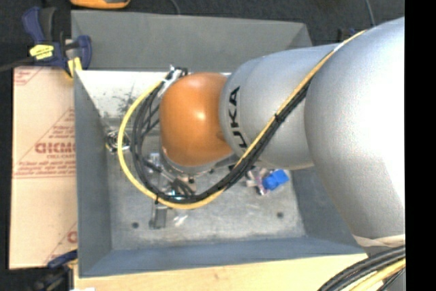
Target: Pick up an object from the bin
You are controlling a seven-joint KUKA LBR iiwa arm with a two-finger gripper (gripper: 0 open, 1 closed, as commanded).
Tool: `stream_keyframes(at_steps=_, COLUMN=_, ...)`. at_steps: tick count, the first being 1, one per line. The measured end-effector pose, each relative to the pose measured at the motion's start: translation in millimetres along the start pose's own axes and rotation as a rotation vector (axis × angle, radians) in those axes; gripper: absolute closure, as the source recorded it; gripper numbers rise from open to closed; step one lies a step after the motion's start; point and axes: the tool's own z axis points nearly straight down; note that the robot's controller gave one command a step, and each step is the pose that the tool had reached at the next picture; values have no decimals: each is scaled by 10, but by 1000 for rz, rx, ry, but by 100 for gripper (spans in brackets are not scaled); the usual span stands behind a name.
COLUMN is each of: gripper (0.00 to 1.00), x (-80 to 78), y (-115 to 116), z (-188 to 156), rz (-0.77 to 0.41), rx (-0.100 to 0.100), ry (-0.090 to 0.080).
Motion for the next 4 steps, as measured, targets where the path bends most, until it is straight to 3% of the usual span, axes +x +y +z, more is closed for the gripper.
stream_keyframes(at_steps=1, gripper=0, x=-312, y=-718, z=334, rz=21, rx=4, ry=-6)
stream_keyframes(at_steps=2, gripper=0, x=189, y=-579, z=711, rz=64, rx=0, ry=-2)
stream_keyframes(at_steps=3, gripper=0, x=-137, y=-279, z=609, rz=-69, rx=0, ry=-9)
stream_keyframes(at_steps=4, gripper=0, x=-1119, y=-193, z=576, rz=-342, rx=2, ry=-15)
